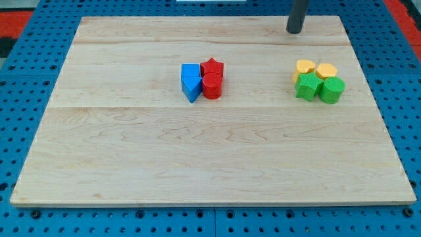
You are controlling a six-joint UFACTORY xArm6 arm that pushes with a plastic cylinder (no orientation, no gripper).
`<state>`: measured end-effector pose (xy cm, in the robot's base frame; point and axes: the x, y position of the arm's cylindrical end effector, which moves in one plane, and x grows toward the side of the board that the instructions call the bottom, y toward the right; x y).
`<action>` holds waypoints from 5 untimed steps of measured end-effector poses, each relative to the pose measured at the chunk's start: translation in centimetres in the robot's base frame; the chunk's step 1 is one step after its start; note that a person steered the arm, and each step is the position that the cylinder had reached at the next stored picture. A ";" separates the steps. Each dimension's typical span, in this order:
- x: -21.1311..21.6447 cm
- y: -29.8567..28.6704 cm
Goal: Push the green circle along with the yellow hexagon up a bit
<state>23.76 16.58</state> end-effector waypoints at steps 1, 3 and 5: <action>1.7 -0.1; 3.7 -2.6; 8.1 -4.9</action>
<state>31.91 11.67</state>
